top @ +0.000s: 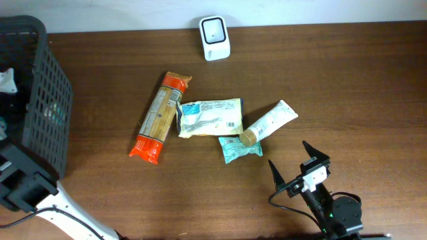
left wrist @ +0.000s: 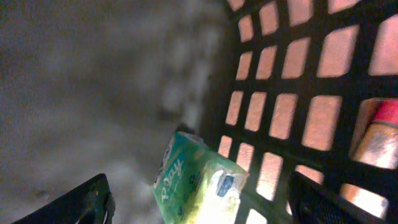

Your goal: Scan the item barcode

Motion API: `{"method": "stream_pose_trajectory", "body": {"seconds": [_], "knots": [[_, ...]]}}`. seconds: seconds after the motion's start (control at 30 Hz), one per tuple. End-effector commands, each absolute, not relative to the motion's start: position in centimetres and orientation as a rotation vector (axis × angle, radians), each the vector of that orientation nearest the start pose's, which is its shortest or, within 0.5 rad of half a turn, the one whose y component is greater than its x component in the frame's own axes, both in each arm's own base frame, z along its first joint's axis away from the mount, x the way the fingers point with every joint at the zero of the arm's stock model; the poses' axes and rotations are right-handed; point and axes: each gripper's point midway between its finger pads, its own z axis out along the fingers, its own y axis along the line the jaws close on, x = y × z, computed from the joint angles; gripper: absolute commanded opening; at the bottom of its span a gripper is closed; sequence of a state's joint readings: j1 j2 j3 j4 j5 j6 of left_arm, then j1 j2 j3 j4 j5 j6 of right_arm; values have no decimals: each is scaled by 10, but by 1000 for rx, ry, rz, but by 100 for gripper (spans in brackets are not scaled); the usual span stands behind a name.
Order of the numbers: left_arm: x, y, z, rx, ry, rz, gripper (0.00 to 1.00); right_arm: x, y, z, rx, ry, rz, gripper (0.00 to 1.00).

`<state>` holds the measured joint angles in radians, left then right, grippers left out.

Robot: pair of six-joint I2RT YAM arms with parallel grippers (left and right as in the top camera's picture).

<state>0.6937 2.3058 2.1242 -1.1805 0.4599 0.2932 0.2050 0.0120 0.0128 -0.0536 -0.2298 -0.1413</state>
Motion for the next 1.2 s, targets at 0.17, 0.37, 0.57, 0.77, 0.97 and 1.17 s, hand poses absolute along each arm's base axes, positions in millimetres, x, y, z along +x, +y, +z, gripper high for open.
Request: {"method": "stream_pose_trajectory", "body": {"seconds": [0.17,0.37,0.57,0.77,0.97,1.17], "knots": [[409,257,54,-488,2798,-322,36,229,87,161,-451,1567,238,99],[446,265,174,-554,2541,-312,2,229,87,161,-451,1567,238,99],[427,142,382,-215,2200,-532,1,229,87,161,-451,1567,238,99],[411,-1,347,168,2506,-431,5,229,87,161,-451,1567,238,99],[405,-59,288,349,2741,-213,4,229,87,161,-451,1567,238,99],[404,-59,165,349,2969,-242,6,229,87,161,-451,1567,238,99]]}}
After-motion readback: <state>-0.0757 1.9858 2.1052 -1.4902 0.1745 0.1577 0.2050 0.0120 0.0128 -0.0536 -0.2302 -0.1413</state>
